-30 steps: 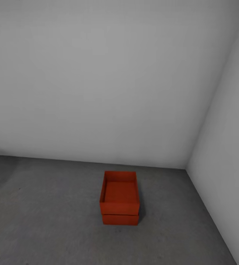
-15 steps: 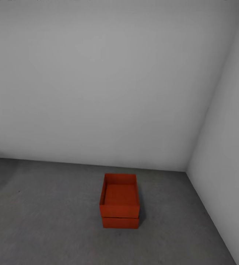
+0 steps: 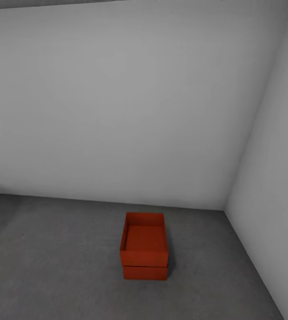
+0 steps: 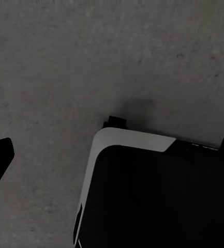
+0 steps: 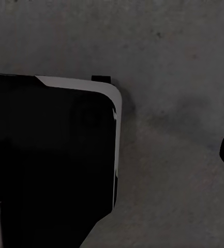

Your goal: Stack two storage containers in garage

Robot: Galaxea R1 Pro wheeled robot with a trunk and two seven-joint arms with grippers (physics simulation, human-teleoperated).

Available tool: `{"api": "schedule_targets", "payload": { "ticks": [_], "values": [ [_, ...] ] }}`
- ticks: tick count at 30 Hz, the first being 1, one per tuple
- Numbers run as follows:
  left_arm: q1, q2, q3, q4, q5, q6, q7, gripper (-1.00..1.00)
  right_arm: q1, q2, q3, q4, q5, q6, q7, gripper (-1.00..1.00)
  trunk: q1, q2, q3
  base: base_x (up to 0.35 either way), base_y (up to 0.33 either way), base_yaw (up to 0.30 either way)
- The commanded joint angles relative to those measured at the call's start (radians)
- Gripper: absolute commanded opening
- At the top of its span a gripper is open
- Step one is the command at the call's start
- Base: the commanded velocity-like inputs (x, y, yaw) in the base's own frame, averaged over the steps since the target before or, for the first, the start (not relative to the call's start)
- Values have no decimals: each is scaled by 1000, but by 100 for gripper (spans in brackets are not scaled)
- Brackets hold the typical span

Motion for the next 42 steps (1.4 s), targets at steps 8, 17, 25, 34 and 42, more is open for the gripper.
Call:
{"api": "schedule_targets", "payload": {
  "ticks": [8, 17, 25, 34, 42],
  "values": [
    [0, 0, -8, 0, 7, -3, 3, 100, -2, 0, 1, 3, 4, -5, -1, 100, 1, -2, 10, 0, 0, 0],
    [-1, 0, -8, 0, 7, -3, 3, 100, -1, -1, 0, 3, 4, -3, -1, 100, 1, -2, 25, 0, 0, 0],
    [0, 0, -8, 0, 7, -3, 3, 100, -1, 3, 1, 3, 6, -3, -1, 100, 1, -2, 37, 0, 0, 0],
    [0, 0, -8, 0, 7, -3, 3, 100, -1, 27, 0, 3, 6, -3, -1, 100, 1, -2, 51, 0, 0, 0],
    [-1, 0, -8, 0, 7, -3, 3, 100, -1, 29, 0, 3, 7, -4, -1, 100, 1, -2, 64, 0, 0, 0]
  ]
}}
